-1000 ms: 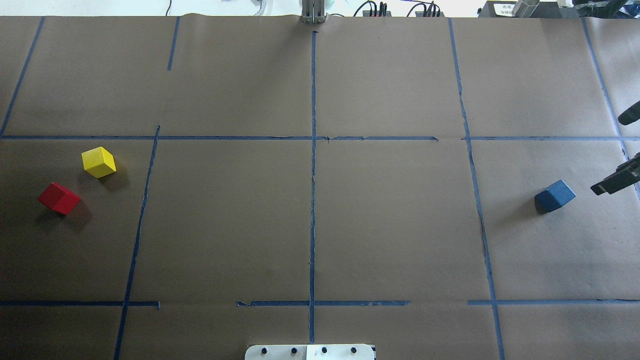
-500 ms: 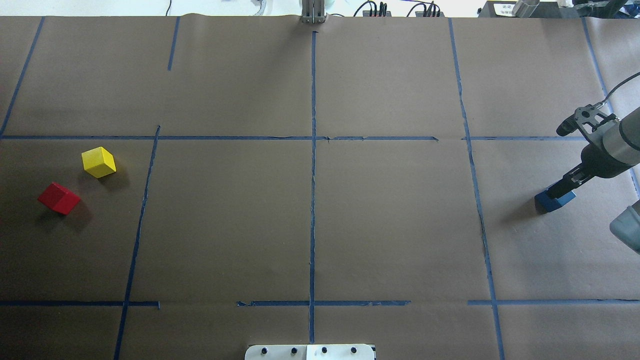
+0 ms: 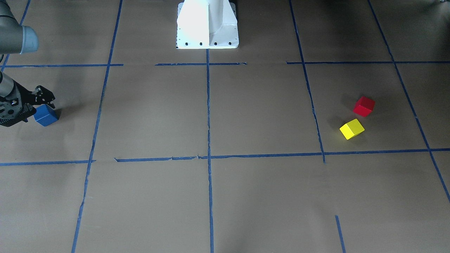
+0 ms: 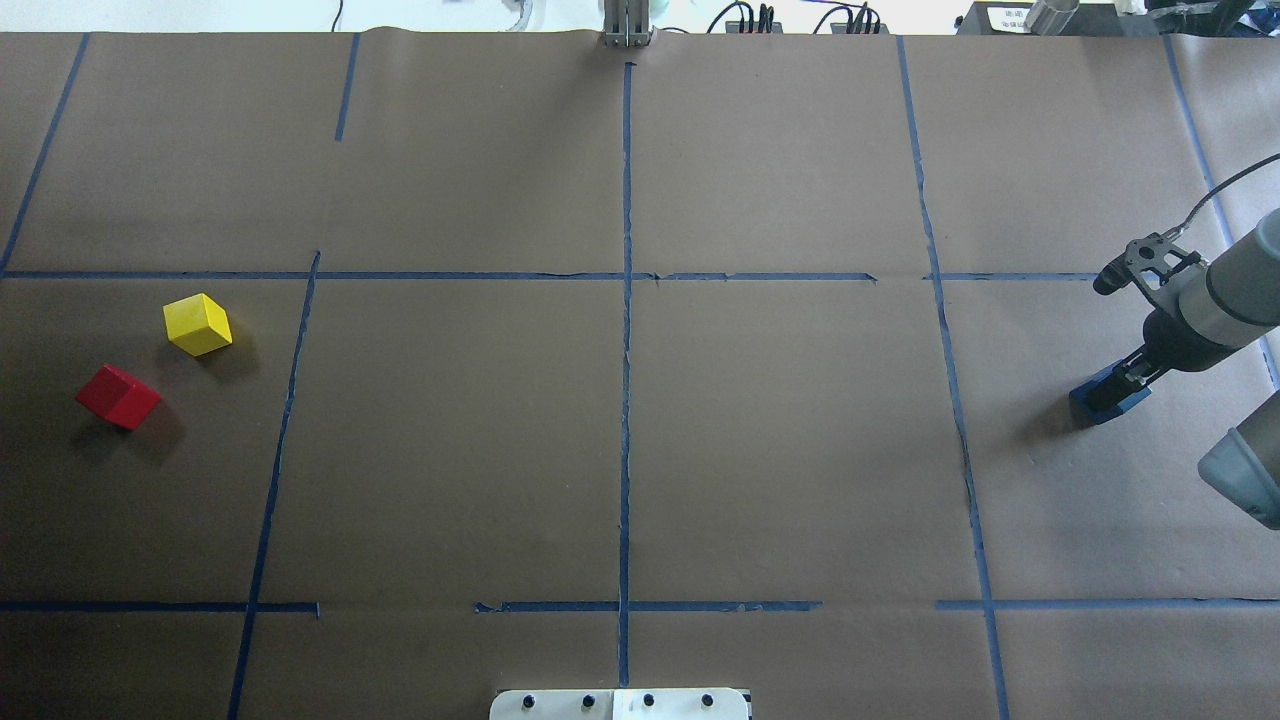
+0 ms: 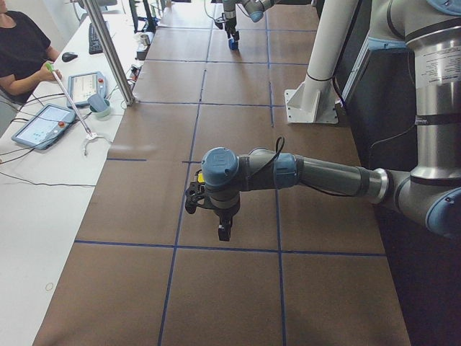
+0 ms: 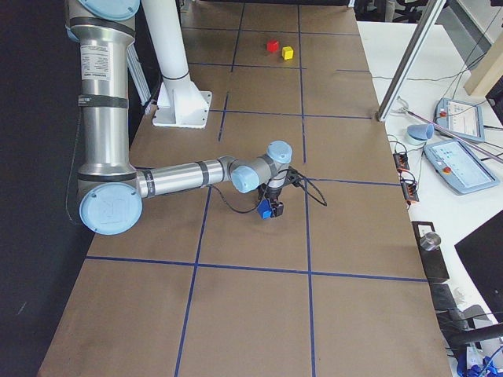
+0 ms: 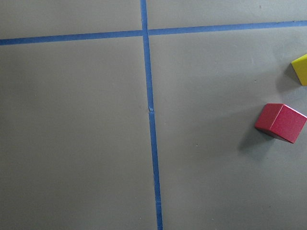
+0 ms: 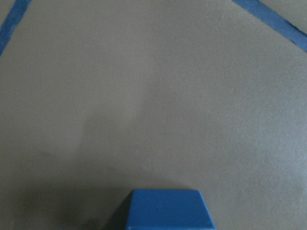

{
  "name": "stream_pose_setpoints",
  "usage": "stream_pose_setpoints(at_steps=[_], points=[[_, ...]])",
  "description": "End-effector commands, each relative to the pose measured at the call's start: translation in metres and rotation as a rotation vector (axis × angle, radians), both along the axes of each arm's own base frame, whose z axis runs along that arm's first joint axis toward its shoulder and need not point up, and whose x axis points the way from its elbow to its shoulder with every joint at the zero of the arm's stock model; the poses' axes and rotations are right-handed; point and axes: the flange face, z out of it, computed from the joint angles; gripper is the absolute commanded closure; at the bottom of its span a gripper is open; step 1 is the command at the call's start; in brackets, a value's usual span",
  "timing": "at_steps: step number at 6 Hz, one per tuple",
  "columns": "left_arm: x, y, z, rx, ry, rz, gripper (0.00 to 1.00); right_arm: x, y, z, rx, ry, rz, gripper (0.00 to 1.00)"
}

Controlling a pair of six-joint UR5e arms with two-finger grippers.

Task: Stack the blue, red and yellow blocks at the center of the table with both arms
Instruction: 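Lower the right gripper onto the blue cube and close on it, then carry the blue cube with the right gripper to the table's center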

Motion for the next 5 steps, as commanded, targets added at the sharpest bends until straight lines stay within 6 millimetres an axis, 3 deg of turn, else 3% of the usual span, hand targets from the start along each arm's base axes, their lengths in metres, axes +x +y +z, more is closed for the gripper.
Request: stream_pose_setpoints(at_steps=[1, 2, 3, 4, 5], points=[[0.000, -0.001, -0.005, 0.009, -0.001, -0.003, 0.00, -0.008, 0.000, 0.001, -0.004, 0.002, -0.010, 0.91], [0.000, -0.001, -0.006, 0.012, 0.001, -0.002, 0.00, -0.010, -0.001, -0.016, 0.003, -0.024, 0.001, 1.00], [0.000, -0.001, -0.007, 0.013, 0.001, -0.002, 0.00, -0.012, 0.001, -0.057, 0.012, -0.088, -0.002, 1.00], [0.000, 0.000, -0.009, 0.016, 0.001, -0.002, 0.00, -0.018, 0.006, -0.117, -0.051, -0.162, 0.114, 1.00], [0.000, -0.001, -0.008, 0.018, -0.001, 0.000, 0.00, -0.062, 0.000, -0.183, -0.106, -0.239, 0.166, 0.98]])
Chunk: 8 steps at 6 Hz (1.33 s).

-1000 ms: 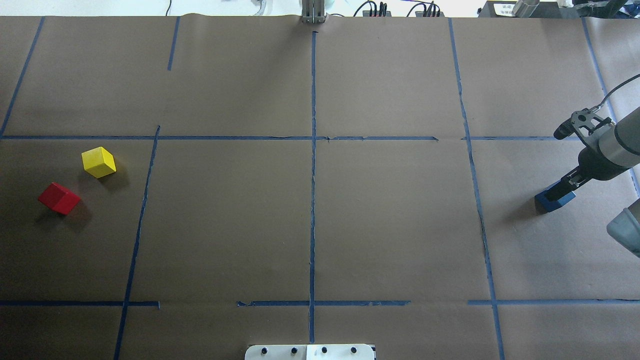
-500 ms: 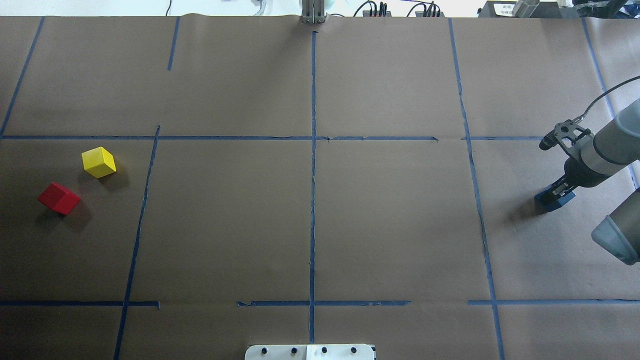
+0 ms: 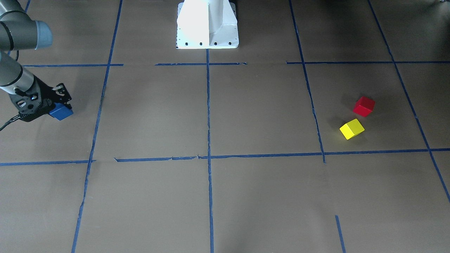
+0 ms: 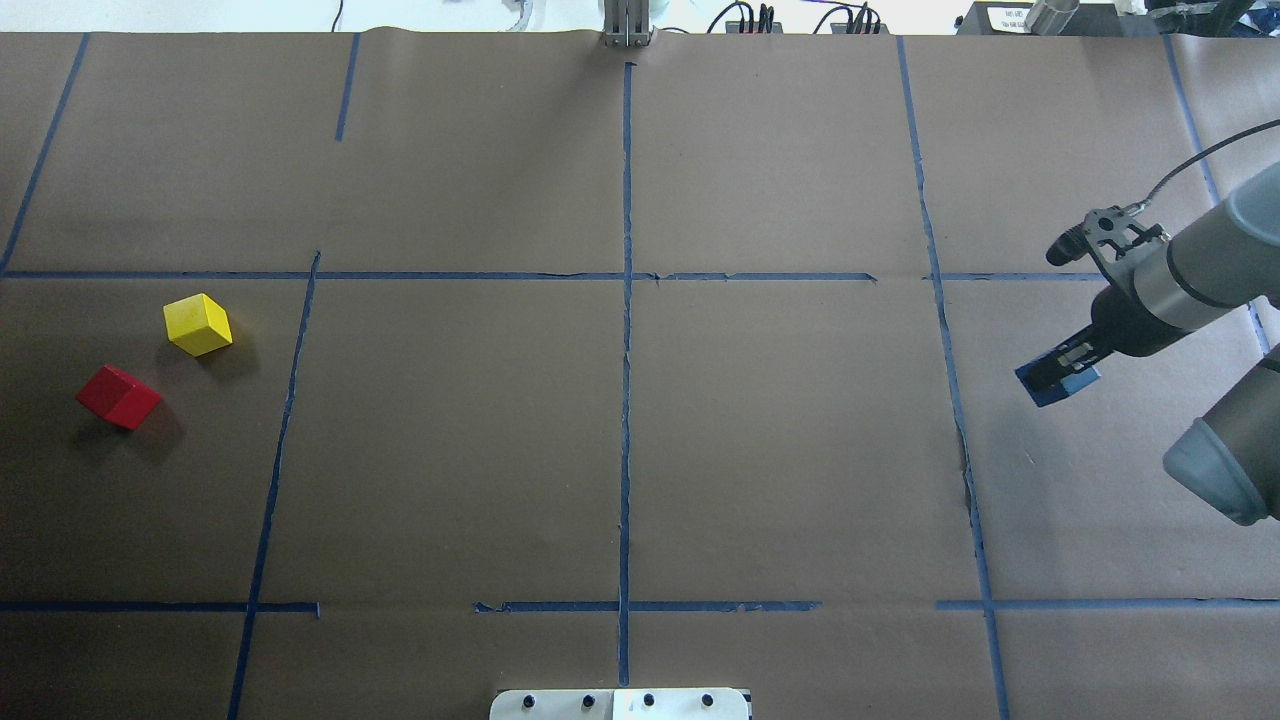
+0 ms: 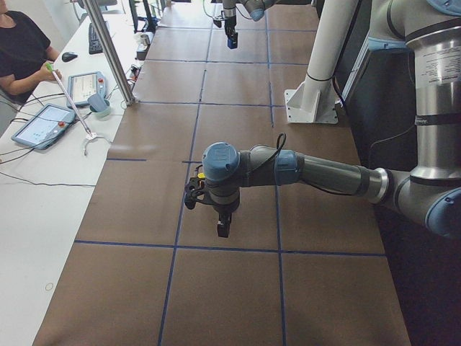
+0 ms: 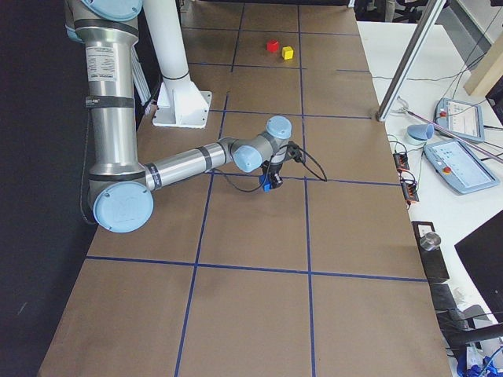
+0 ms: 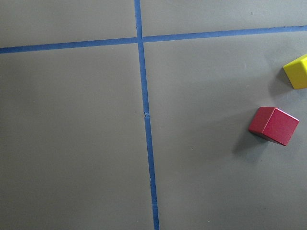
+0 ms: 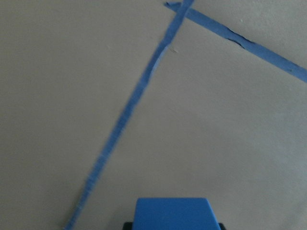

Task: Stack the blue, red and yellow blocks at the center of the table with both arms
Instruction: 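Carry the blue cube with the right gripper to the table's center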

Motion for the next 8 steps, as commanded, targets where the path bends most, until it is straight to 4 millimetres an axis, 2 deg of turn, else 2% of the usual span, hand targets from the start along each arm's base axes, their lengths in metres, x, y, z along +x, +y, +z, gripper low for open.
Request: stream_pose_setpoints(at_steps=[1, 2, 3, 4, 5, 6, 7, 8], points=[[0.000, 0.000, -0.002, 0.004, 0.000, 0.000, 0.00, -0.101, 0.013, -0.122, -0.236, -0.114, 0.125, 1.00], [0.000, 0.000, -0.002, 0.004, 0.000, 0.000, 0.00, -0.150, 0.018, -0.175, -0.291, -0.138, 0.202, 1.00], [0.000, 0.000, -0.001, 0.003, 0.000, 0.000, 0.00, -0.209, 0.022, -0.223, -0.297, -0.098, 0.295, 1.00], [0.000, 0.000, -0.002, 0.003, 0.000, -0.001, 0.00, -0.248, 0.006, -0.255, -0.312, -0.062, 0.312, 1.00], [0.000, 0.000, -0.001, 0.002, 0.000, -0.001, 0.00, -0.285, -0.010, -0.274, -0.302, -0.041, 0.324, 1.00], [0.000, 0.000, -0.002, 0.002, 0.000, -0.002, 0.00, -0.306, -0.007, -0.280, -0.296, -0.030, 0.313, 1.00], [0.000, 0.000, -0.002, 0.002, 0.000, -0.002, 0.00, -0.317, -0.011, -0.279, -0.309, -0.012, 0.327, 1.00], [0.000, 0.000, -0.002, 0.002, 0.000, -0.002, 0.00, -0.337, -0.015, -0.276, -0.298, 0.022, 0.331, 1.00]])
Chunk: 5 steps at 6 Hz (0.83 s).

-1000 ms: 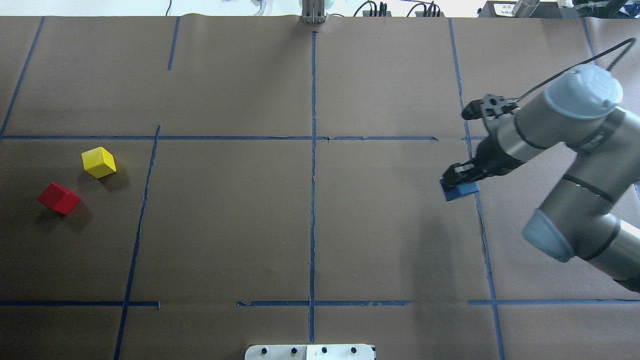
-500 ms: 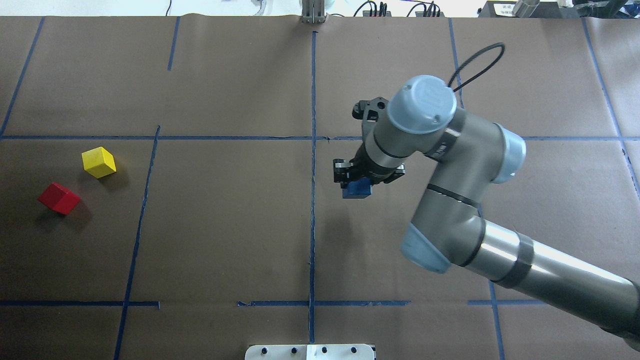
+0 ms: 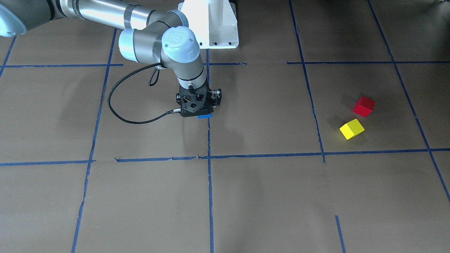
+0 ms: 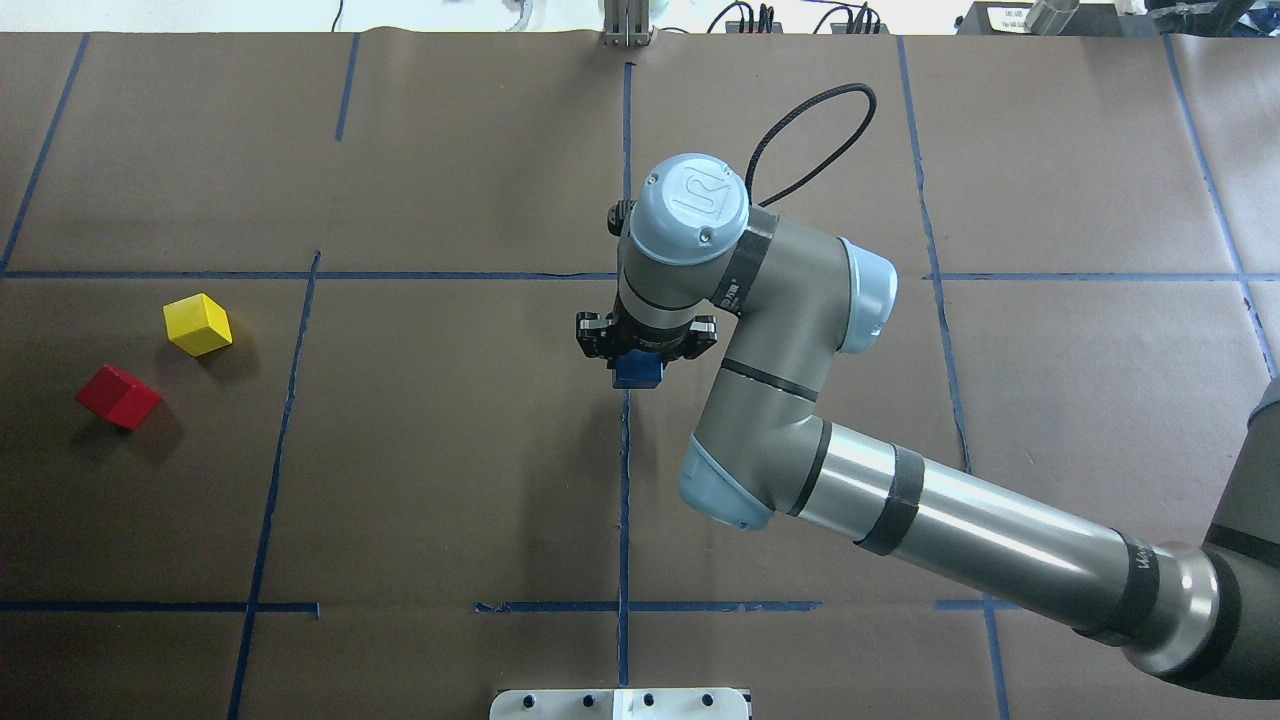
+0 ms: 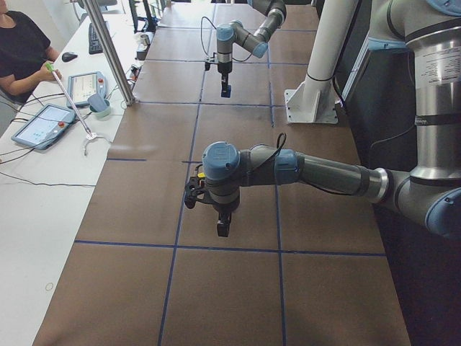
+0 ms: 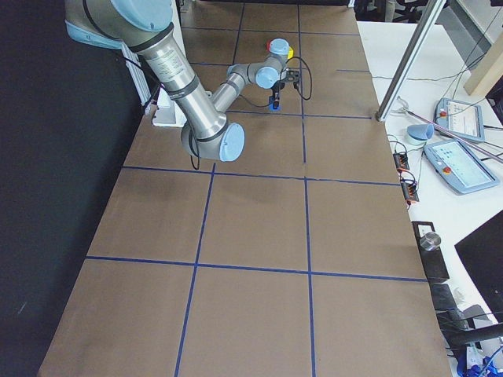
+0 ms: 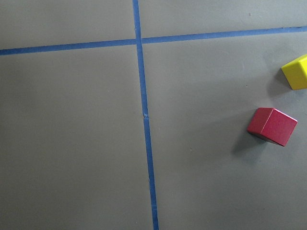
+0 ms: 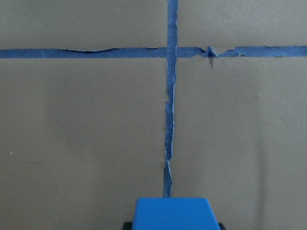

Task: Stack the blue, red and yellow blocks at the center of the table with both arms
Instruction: 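Carry the blue cube with the right gripper to the table's center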

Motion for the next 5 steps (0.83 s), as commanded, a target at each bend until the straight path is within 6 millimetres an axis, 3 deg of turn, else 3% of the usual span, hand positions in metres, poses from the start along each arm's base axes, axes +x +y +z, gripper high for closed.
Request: stream_pose_setpoints(at_steps=[1, 2, 3, 4, 5], points=[[0.000, 0.000, 0.000, 0.000, 0.000, 0.000, 0.00, -0.028, 0.003, 0.008, 0.002, 0.047, -0.006, 0.98], [0.000, 0.000, 0.000, 0.000, 0.002, 0.000, 0.00, -0.034, 0.000, 0.014, 0.005, 0.062, 0.001, 0.97], [0.000, 0.000, 0.000, 0.000, 0.002, 0.000, 0.00, -0.038, 0.001, 0.018, 0.005, 0.066, 0.000, 0.71], [0.000, 0.000, 0.000, 0.000, 0.002, 0.000, 0.00, -0.039, 0.001, 0.020, 0.004, 0.069, 0.000, 0.13], [0.000, 0.000, 0.000, 0.003, 0.002, 0.003, 0.00, -0.038, 0.001, 0.018, 0.008, 0.065, -0.002, 0.00]])
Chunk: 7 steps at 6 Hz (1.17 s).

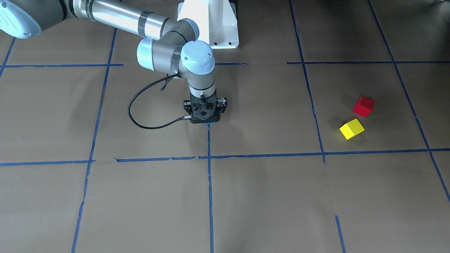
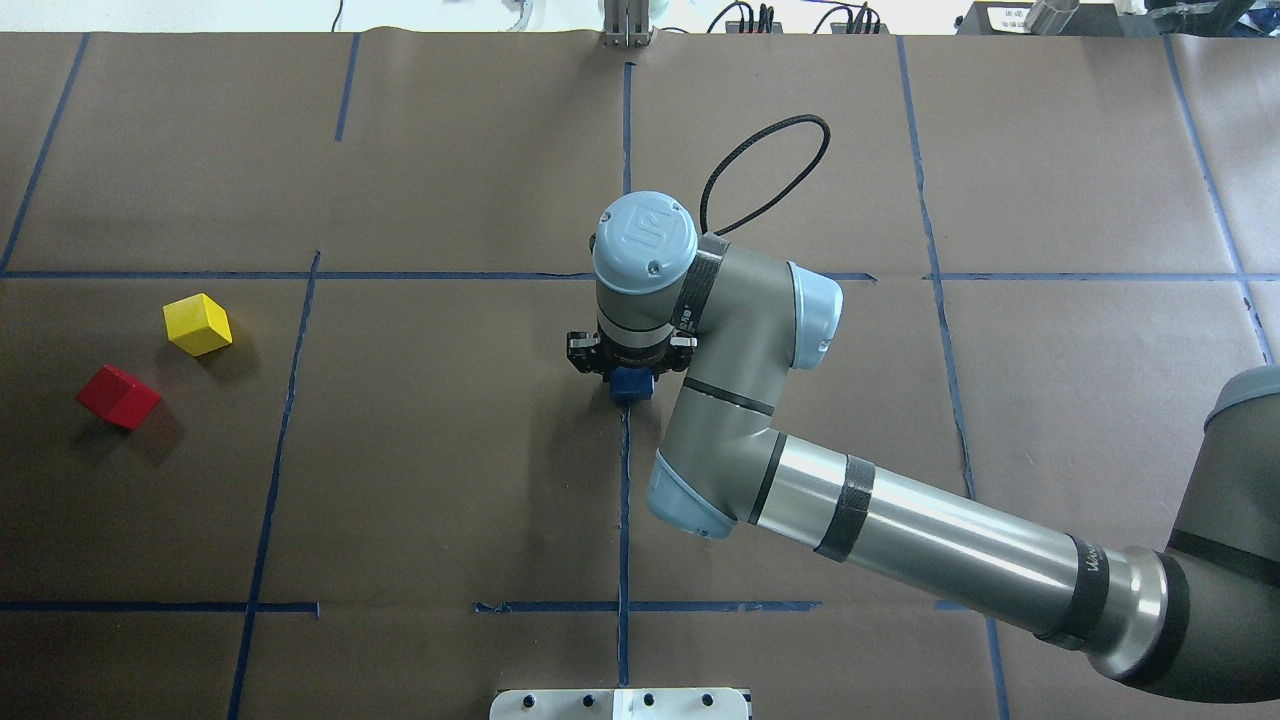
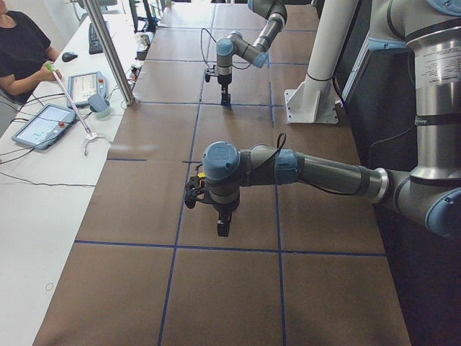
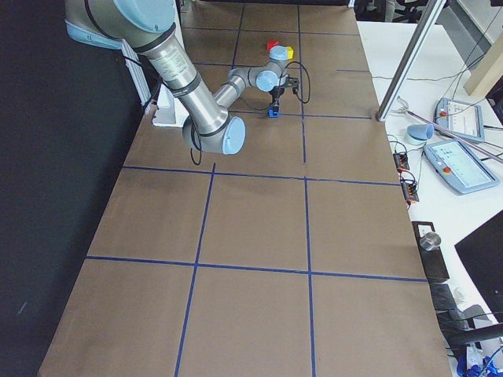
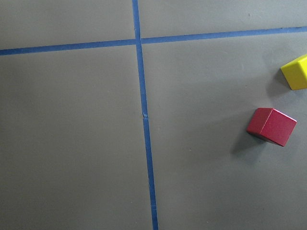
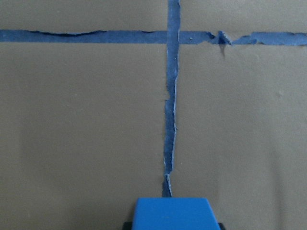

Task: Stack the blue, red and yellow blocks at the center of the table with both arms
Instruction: 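Release the blue cube and raise the right gripper while the left reaches out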

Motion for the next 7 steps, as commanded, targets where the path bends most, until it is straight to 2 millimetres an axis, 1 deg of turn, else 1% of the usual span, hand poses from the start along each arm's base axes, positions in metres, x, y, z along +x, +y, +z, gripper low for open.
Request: stream_pose_setpoints(at_steps=[1, 2, 3, 4, 5, 6, 7], points=[[0.000, -0.001, -0.001, 0.002, -0.002, 0.001, 0.00, 0.001, 0.001, -0.004, 0.048, -0.007, -0.040, 0.00], [0.011, -0.007, -0.005, 0.056, -0.002, 0.025, 0.00, 0.010, 0.004, -0.018, 0.079, -0.035, -0.056, 0.00], [0.035, -0.013, -0.009, 0.077, -0.001, 0.058, 0.00, 0.031, -0.002, -0.032, 0.093, -0.067, -0.039, 0.00], [0.072, -0.019, -0.018, 0.106, 0.006, 0.118, 0.00, 0.092, -0.005, -0.043, 0.096, -0.124, -0.014, 0.00], [0.134, -0.024, -0.032, 0.243, 0.032, 0.242, 0.00, 0.155, -0.006, -0.024, 0.071, -0.156, 0.002, 0.00], [0.182, -0.020, -0.039, 0.311, 0.049, 0.312, 0.00, 0.200, -0.005, 0.010, 0.012, -0.163, -0.002, 0.00], [0.222, -0.032, -0.037, 0.374, 0.047, 0.372, 0.00, 0.240, 0.017, 0.044, 0.006, -0.158, 0.010, 0.00]])
